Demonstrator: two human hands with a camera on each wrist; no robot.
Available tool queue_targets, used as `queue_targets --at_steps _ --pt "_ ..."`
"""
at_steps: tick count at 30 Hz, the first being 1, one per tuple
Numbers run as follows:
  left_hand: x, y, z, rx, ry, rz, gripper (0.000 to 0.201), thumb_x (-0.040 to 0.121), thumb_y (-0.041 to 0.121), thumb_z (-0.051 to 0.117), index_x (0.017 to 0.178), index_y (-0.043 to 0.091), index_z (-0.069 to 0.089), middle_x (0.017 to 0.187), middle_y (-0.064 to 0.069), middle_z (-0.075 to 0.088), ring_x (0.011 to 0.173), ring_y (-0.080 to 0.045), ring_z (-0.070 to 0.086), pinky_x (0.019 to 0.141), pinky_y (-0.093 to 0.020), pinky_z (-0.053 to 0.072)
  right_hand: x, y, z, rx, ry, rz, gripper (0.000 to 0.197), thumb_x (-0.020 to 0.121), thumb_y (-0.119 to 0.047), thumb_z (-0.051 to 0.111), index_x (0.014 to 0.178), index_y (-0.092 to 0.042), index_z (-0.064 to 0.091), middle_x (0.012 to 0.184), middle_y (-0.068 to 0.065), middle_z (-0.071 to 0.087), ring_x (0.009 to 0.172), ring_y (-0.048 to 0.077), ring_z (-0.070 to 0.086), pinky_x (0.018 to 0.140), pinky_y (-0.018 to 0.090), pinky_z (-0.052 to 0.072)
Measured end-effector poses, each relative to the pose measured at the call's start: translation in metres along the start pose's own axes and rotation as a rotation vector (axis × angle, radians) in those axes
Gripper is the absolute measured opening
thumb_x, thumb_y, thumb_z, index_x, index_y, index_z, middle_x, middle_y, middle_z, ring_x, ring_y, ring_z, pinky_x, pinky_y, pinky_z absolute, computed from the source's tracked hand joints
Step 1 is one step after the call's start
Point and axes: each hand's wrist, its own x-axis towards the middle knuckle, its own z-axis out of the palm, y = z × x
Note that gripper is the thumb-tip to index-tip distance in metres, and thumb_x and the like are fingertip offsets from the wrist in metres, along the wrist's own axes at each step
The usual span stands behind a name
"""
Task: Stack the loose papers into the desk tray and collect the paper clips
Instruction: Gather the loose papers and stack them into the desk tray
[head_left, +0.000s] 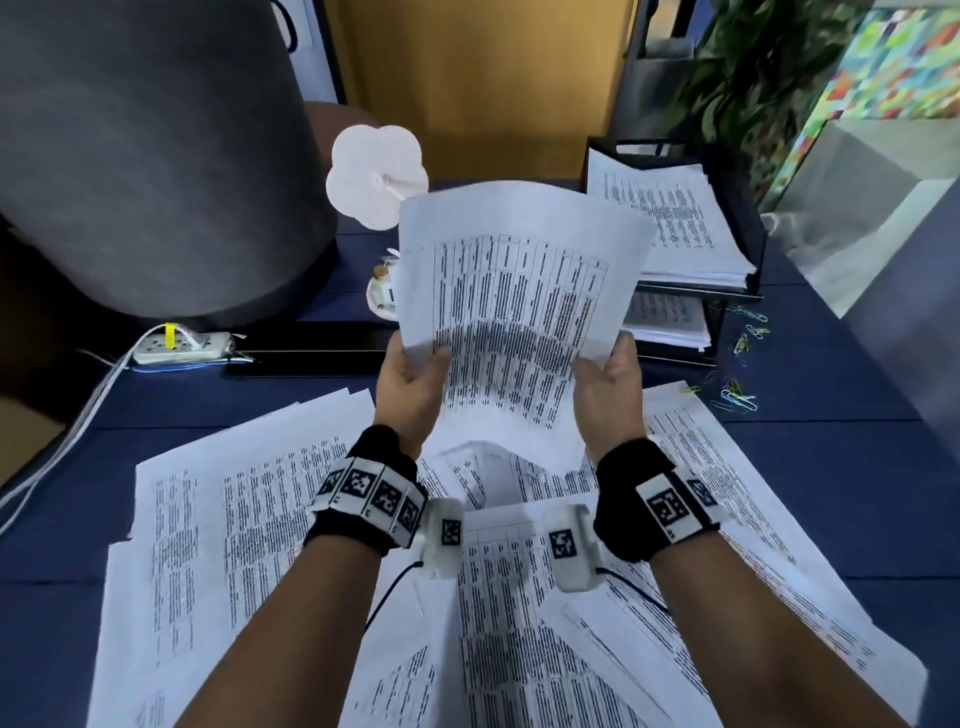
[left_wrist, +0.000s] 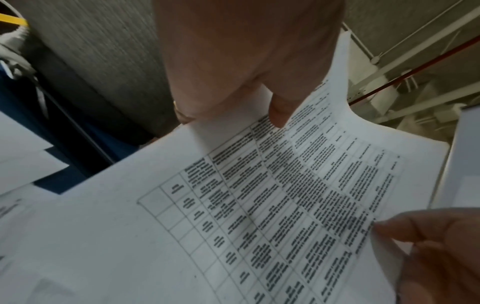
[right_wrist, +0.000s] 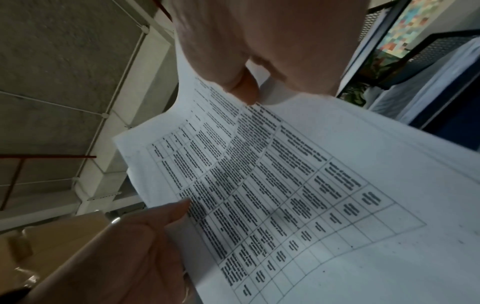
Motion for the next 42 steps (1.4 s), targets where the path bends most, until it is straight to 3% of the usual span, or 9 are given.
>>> queue_targets --at_steps 3,7,11,15,18,24,30,36,42 --pt "0.002 -0.002 -0.003 -0.001 0.018 0.016 0.037 0.089 0.003 0.06 0.122 0.012 0.044 0.102 0.006 0.061 0.087 -0.001 0.06 0.082 -0.02 0.05 0.006 0.005 -0.002 -0.046 0.025 0.009 0.032 0.087 0.01 0.043 0.108 -0.014 0.045 0.097 -0.003 0.063 0.084 0.014 0.057 0.074 0.025 0.048" --pt "0.001 -0.021 -0.008 0.019 0.038 -0.079 0.038 0.087 0.007 0.065 0.117 0.019 0.045 0.097 0.006 0.062 0.085 -0.006 0.06 0.079 -0.025 0.048 0.006 0.02 -0.009 -0.136 -0.005 0.047 0.027 0.087 0.009 0.042 0.106 -0.009 0.046 0.093 0.002 0.059 0.077 0.015 0.052 0.064 0.019 0.046" --pt "-0.002 -0.046 -0.007 0.068 0.028 -0.237 0.037 0.088 0.01 0.063 0.121 0.007 0.048 0.101 -0.001 0.061 0.089 -0.012 0.058 0.079 -0.024 0.047 0.0 0.04 -0.012 -0.221 -0.09 0.147 0.03 0.089 0.007 0.036 0.113 -0.01 0.043 0.095 0.0 0.056 0.074 0.011 0.049 0.063 0.021 0.042" --pt "-0.007 -0.069 -0.011 0.11 0.022 -0.34 0.048 0.091 0.025 0.06 0.118 -0.012 0.046 0.113 -0.01 0.062 0.107 -0.021 0.057 0.096 -0.036 0.041 -0.004 0.057 -0.013 -0.293 -0.089 0.193 0.028 0.092 0.004 0.034 0.112 -0.014 0.041 0.089 -0.001 0.054 0.081 0.016 0.05 0.067 0.024 0.042" --pt "-0.006 -0.071 -0.011 0.108 0.02 -0.336 0.043 0.092 0.027 0.059 0.122 -0.002 0.051 0.117 -0.007 0.062 0.11 -0.02 0.056 0.091 -0.033 0.04 -0.003 0.063 -0.013 -0.315 -0.044 0.181 0.024 0.095 0.002 0.035 0.114 -0.01 0.043 0.093 0.002 0.055 0.085 0.018 0.051 0.077 0.027 0.041" --pt "0.007 -0.053 -0.001 0.178 -0.024 -0.233 0.025 0.095 0.016 0.055 0.117 0.005 0.054 0.103 0.0 0.065 0.1 -0.015 0.061 0.086 -0.028 0.045 0.008 0.057 -0.02 -0.249 -0.028 0.205 0.035 0.09 0.009 0.032 0.109 -0.019 0.039 0.087 -0.008 0.051 0.075 0.007 0.05 0.062 0.013 0.04" --pt "0.019 -0.042 0.01 0.18 -0.051 -0.227 0.026 0.089 0.02 0.06 0.113 0.011 0.057 0.104 -0.005 0.067 0.097 -0.024 0.062 0.092 -0.041 0.049 0.003 0.074 -0.038 -0.29 -0.052 0.279 0.02 0.092 -0.004 0.047 0.107 -0.011 0.058 0.095 0.008 0.065 0.079 0.021 0.056 0.073 0.031 0.047" --pt "0.034 -0.014 0.035 0.162 -0.095 -0.234 0.027 0.091 0.008 0.058 0.118 0.008 0.054 0.11 -0.01 0.067 0.094 -0.025 0.063 0.086 -0.04 0.051 0.012 0.063 -0.062 -0.082 0.01 0.394 0.015 0.101 -0.011 0.038 0.111 -0.011 0.049 0.092 0.01 0.06 0.06 0.022 0.063 0.048 0.028 0.051" --pt "0.031 -0.023 0.069 0.403 -0.268 -0.266 0.014 0.094 0.01 0.049 0.106 0.014 0.044 0.103 -0.015 0.059 0.083 -0.028 0.059 0.067 -0.035 0.049 0.028 0.053 -0.09 -0.041 0.091 0.384 0.023 0.1 -0.012 0.038 0.123 -0.011 0.044 0.087 0.012 0.058 0.054 0.021 0.061 0.041 0.022 0.045"
